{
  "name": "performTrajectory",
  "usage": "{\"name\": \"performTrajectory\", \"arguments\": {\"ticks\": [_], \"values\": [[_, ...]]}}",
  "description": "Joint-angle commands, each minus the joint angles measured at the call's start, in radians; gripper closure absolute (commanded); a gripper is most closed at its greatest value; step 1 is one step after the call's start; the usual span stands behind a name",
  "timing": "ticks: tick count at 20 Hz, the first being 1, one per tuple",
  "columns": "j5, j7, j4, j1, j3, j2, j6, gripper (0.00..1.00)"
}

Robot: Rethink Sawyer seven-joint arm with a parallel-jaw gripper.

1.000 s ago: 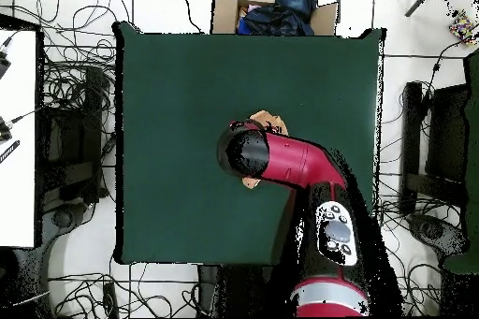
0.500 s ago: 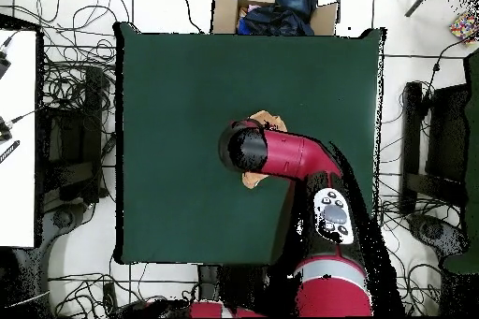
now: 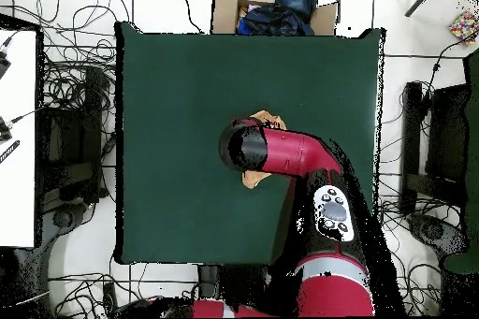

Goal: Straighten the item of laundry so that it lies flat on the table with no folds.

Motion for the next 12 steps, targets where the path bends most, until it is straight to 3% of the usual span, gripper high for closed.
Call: {"name": "performTrajectory", "arguments": {"ticks": [1, 5, 12], "values": [[-0.007, 0.043, -0.034, 0.019, 0.090, 0.004, 0.148, 0.00], [0.016, 0.039, -0.042, 0.000, 0.125, 0.048, 0.189, 0.00], [0.031, 0.095, -0.076, 0.019, 0.099, 0.103, 0.261, 0.00]]}}
